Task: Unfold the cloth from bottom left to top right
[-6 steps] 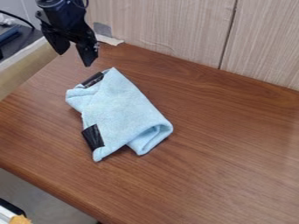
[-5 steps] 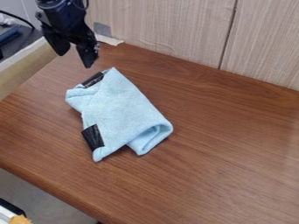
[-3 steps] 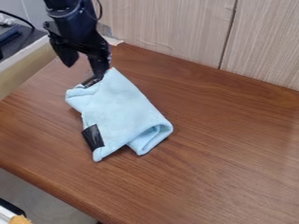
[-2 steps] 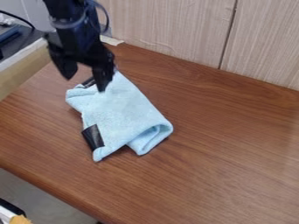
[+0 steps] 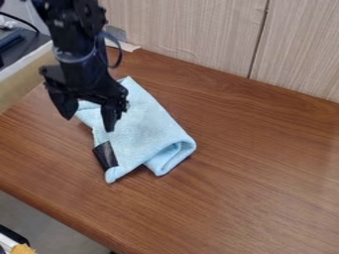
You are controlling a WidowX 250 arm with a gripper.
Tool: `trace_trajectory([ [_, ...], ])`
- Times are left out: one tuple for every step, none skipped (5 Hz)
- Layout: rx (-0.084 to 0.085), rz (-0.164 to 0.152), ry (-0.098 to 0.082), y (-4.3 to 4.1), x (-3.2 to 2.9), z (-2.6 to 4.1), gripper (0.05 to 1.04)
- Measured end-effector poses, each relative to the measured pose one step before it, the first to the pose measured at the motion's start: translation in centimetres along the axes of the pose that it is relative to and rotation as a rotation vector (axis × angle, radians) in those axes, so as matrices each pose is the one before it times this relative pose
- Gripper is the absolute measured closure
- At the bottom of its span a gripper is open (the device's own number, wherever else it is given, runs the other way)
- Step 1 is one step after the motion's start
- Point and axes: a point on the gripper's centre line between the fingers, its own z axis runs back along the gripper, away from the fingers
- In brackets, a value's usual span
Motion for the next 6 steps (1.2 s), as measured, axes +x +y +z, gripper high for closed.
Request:
trace_trajectory([
  [-0.0379, 0.0228, 0.0473, -0.287, -1.433, -3.018, 0.084],
  [0.0102, -0.0003, 0.0258, 0.032, -0.606, -1.663, 0.084],
  [-0.0038, 0.0007, -0.0111, -0.148, 0.107, -0.834, 0.138],
  [-0.0049, -0.0087, -0.0009, -0.354, 0.000, -0.261, 0.382],
  [0.0001, -0.0074, -0.0127, -0.142, 0.077, -0.039, 0.526],
  [-0.0040, 0.0006, -0.0031, -0.092, 0.045, 0.069, 0.634],
])
